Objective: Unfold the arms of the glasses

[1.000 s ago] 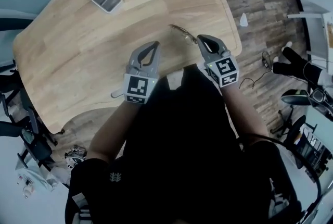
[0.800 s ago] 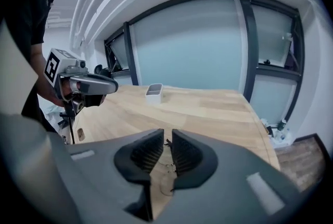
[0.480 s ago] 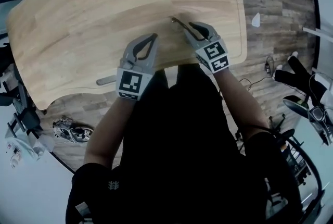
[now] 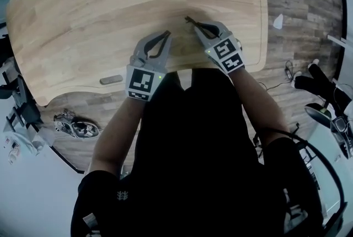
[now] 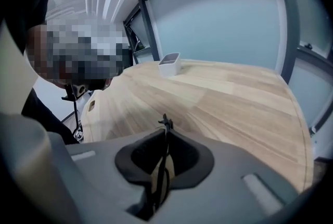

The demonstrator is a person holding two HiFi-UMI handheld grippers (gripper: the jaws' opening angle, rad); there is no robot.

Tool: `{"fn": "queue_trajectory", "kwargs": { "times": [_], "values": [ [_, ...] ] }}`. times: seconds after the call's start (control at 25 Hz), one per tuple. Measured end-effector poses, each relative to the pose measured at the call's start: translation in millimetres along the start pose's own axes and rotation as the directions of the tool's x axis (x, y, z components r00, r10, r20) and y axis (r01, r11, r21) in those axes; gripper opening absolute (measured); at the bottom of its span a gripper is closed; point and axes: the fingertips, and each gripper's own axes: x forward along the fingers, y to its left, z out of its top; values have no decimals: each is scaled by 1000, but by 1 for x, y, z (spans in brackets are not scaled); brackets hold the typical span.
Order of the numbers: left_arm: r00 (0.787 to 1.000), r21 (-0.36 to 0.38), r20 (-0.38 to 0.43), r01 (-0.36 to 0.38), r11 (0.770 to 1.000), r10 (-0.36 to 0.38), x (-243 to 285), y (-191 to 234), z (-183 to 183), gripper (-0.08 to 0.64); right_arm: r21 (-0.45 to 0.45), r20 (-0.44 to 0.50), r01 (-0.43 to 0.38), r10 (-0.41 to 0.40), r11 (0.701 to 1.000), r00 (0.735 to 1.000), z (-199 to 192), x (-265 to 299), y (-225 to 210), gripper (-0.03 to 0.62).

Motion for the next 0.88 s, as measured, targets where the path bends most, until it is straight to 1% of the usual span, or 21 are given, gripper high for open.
{"fn": "queue_trajectory", "kwargs": {
  "times": [0.12, 0.24, 0.32, 0.36, 0.44, 0.48, 0.64, 0.76, 0.8, 0.88],
  "values": [
    [1000, -10, -10, 15, 1000, -15, 7, 1, -3, 18, -19, 11, -10, 10, 1000, 1000, 2, -4, 0, 15],
    [999, -17, -15, 45, 999, -45, 16, -3, -5, 35, -25, 54, -24, 25, 999, 998, 6, -10, -1, 15],
    [996, -26, -12, 88, 996, -88, 22, -10, -5, 73, -36, 101, -36, 39, 999, 994, 13, -18, 0, 15],
    [993, -34, -10, 119, 992, -120, 26, -15, -5, 107, -49, 129, -42, 48, 998, 990, 17, -23, 2, 15],
    [982, -51, -5, 188, 981, -188, 33, -27, -7, 181, -86, 180, -52, 67, 995, 981, 24, -33, 7, 15],
    [977, -55, -2, 214, 975, -215, 37, -33, -8, 205, -101, 202, -56, 76, 993, 976, 26, -37, 9, 15],
    [964, -69, 23, 267, 961, -266, 49, -45, -6, 240, -129, 264, -60, 93, 990, 960, 27, -48, 11, 15],
    [952, -95, 41, 306, 947, -303, 52, -51, 1, 262, -146, 282, -66, 105, 987, 954, 26, -55, 13, 15],
    [944, -103, 44, 330, 938, -327, 53, -55, 4, 266, -153, 286, -69, 111, 986, 952, 26, -56, 14, 15],
    [920, -113, 44, 391, 913, -389, 54, -65, 5, 268, -168, 299, -75, 123, 983, 946, 26, -59, 17, 15]
  ]
}}
